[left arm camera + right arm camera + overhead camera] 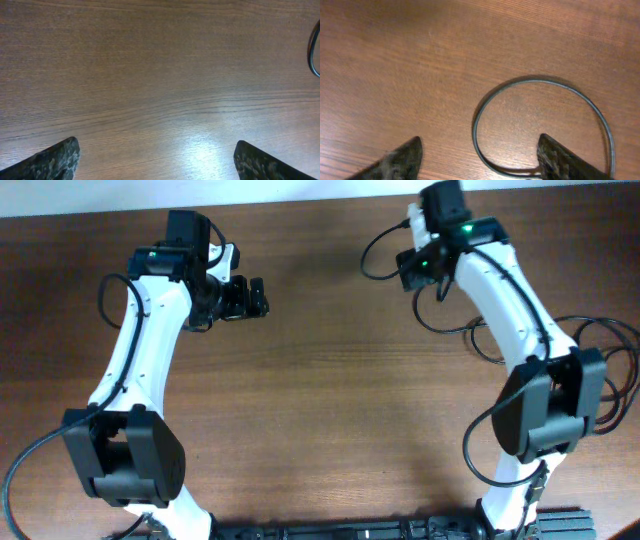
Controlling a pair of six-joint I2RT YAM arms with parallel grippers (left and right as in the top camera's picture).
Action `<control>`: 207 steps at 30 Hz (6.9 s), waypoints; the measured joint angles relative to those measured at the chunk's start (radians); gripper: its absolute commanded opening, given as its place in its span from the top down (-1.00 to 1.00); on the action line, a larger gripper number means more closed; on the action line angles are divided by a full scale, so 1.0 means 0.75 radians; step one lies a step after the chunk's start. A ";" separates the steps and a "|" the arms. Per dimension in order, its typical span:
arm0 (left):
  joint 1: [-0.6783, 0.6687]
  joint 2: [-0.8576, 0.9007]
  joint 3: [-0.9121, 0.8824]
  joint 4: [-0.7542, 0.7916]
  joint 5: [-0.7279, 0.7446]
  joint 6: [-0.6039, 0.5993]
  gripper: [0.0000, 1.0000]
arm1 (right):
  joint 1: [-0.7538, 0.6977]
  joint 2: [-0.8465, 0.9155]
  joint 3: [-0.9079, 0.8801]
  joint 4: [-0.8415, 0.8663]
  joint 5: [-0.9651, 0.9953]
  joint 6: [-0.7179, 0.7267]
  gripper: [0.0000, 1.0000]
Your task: Untangle cables
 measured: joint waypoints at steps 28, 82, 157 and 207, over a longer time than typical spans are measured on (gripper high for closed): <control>0.000 0.000 0.000 0.000 0.000 0.000 -0.98 | -0.126 0.372 -0.084 -0.224 0.507 0.462 0.92; 0.073 -0.799 -0.478 0.027 -0.438 0.076 -0.97 | -0.217 -0.787 -0.313 -0.498 -0.149 0.280 -0.98; 0.073 -1.273 -0.927 0.326 -0.438 0.141 -0.97 | -0.234 -2.664 -2.213 1.481 -0.114 0.056 -0.97; 0.073 -1.273 -0.927 0.327 -0.438 0.141 -0.98 | -0.290 -2.670 -2.354 1.125 -0.060 0.075 -0.97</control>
